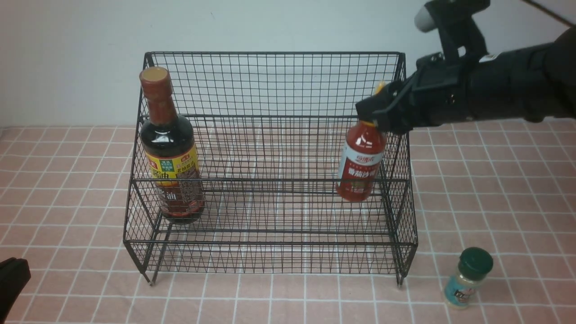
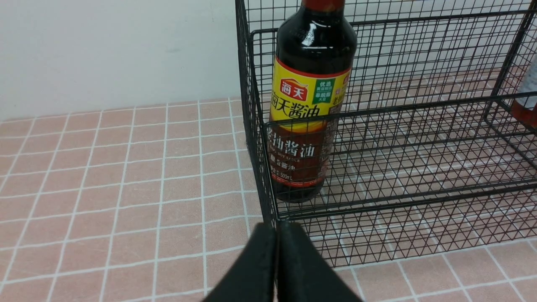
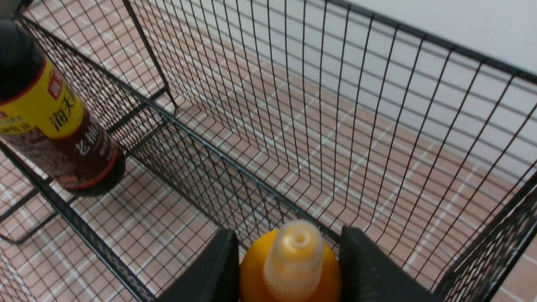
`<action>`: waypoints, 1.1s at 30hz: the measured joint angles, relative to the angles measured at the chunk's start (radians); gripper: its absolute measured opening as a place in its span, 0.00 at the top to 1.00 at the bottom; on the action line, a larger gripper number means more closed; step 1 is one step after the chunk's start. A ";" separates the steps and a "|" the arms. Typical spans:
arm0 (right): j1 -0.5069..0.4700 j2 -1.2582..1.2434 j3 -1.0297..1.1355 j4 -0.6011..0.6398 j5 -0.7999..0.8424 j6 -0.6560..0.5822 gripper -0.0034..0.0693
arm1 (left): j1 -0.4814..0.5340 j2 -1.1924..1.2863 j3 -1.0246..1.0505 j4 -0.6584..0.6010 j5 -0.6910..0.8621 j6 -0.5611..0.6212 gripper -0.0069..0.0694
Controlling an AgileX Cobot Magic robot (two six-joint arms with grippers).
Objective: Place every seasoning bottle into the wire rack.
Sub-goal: Use the right arm to put the condiment bottle back on the shelf
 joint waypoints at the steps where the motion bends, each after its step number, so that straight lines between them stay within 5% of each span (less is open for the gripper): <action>1: 0.001 0.009 0.000 -0.012 0.009 -0.001 0.56 | 0.000 0.000 0.000 0.000 0.000 0.000 0.92; 10: 0.017 0.047 0.000 -0.112 0.037 -0.006 0.56 | 0.000 0.000 0.000 0.000 0.000 0.000 0.92; 33: 0.025 0.079 0.000 -0.127 0.074 -0.006 0.56 | 0.000 0.000 0.000 0.000 0.000 0.000 0.92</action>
